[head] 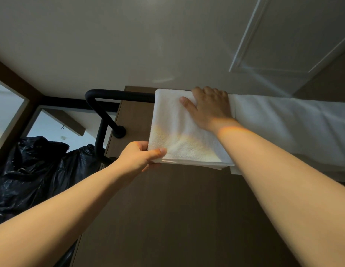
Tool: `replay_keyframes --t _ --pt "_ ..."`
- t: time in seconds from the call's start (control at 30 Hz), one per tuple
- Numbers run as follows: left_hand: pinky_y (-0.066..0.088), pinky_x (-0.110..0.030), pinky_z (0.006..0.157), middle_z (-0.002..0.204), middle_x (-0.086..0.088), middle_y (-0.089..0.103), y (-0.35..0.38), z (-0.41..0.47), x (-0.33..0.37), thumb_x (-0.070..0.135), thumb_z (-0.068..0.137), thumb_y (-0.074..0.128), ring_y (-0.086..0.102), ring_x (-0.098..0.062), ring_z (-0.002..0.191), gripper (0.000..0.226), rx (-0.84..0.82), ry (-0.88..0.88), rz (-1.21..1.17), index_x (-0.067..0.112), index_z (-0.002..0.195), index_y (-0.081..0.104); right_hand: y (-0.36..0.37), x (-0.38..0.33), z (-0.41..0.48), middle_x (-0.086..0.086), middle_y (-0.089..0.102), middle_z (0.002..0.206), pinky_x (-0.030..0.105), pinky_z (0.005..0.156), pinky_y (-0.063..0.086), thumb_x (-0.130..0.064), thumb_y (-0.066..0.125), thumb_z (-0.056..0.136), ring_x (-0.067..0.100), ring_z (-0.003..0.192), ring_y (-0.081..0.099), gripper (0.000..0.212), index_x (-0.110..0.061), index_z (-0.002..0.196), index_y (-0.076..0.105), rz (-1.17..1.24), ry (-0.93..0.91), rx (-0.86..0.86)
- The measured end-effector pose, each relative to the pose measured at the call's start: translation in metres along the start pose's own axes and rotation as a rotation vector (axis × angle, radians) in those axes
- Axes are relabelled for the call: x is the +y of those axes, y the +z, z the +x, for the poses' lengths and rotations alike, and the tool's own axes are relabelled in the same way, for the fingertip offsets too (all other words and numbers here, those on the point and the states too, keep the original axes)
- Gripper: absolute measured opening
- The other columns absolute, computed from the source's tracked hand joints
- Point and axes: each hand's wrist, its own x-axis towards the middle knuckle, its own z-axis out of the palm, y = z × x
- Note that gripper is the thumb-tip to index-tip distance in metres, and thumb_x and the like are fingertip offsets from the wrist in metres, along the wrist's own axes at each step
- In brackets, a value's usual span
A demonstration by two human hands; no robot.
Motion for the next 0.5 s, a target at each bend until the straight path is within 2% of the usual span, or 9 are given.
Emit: replay_keyframes --t 0.1,0.23,0.33,0.4,0.5 --pt "0.059 -0.03 0.078 0.106 -0.011 0.071 0.0 -0.001 -0.001 0.021 0.085 0.071 0.07 -0.024 0.095 0.025 -0.001 0.01 -0.004 0.005 0.103 0.067 -0.016 -0.002 -0.013 0.015 0.051 0.13 0.042 0.104 0.031 -0.054 0.034 0.099 0.033 0.123 0.045 0.051 -0.013 0.126 0.05 0.069 0.005 -0.031" --pt "0.059 -0.03 0.078 0.105 -0.009 0.071 0.0 -0.002 -0.001 0.025 0.085 0.071 0.07 -0.023 0.094 0.029 0.01 0.012 0.011 0.005 0.106 0.066 -0.039 -0.002 -0.063 0.013 0.054 0.126 0.043 0.096 0.04 -0.044 0.046 0.098 0.033 0.118 0.048 0.042 -0.012 0.124 0.056 0.195 -0.045 0.063" --pt "0.059 -0.023 0.07 0.105 -0.007 0.071 0.003 -0.006 -0.002 0.026 0.086 0.07 0.07 -0.02 0.09 0.03 0.032 0.019 0.005 0.005 0.107 0.066 -0.042 -0.001 -0.108 0.01 0.057 0.12 0.042 0.091 0.045 -0.04 0.05 0.096 0.03 0.111 0.053 0.037 -0.012 0.118 0.061 0.162 -0.068 0.036" --pt "0.06 -0.025 0.072 0.102 -0.01 0.071 0.003 -0.015 -0.005 0.025 0.086 0.07 0.069 -0.02 0.086 0.028 0.029 0.009 -0.005 0.004 0.104 0.067 -0.038 -0.001 -0.137 0.006 0.058 0.119 0.039 0.091 0.046 -0.04 0.051 0.095 0.026 0.11 0.055 0.036 -0.015 0.119 0.063 0.177 -0.065 -0.013" --pt "0.057 -0.036 0.082 0.09 -0.018 0.065 0.003 -0.04 -0.019 0.026 0.082 0.073 0.064 -0.023 0.081 0.032 -0.07 -0.07 -0.018 0.003 0.104 0.066 -0.026 -0.005 -0.181 0.0 0.058 0.12 0.034 0.094 0.047 -0.039 0.05 0.096 0.018 0.112 0.055 0.037 -0.019 0.124 0.062 0.196 -0.053 -0.084"
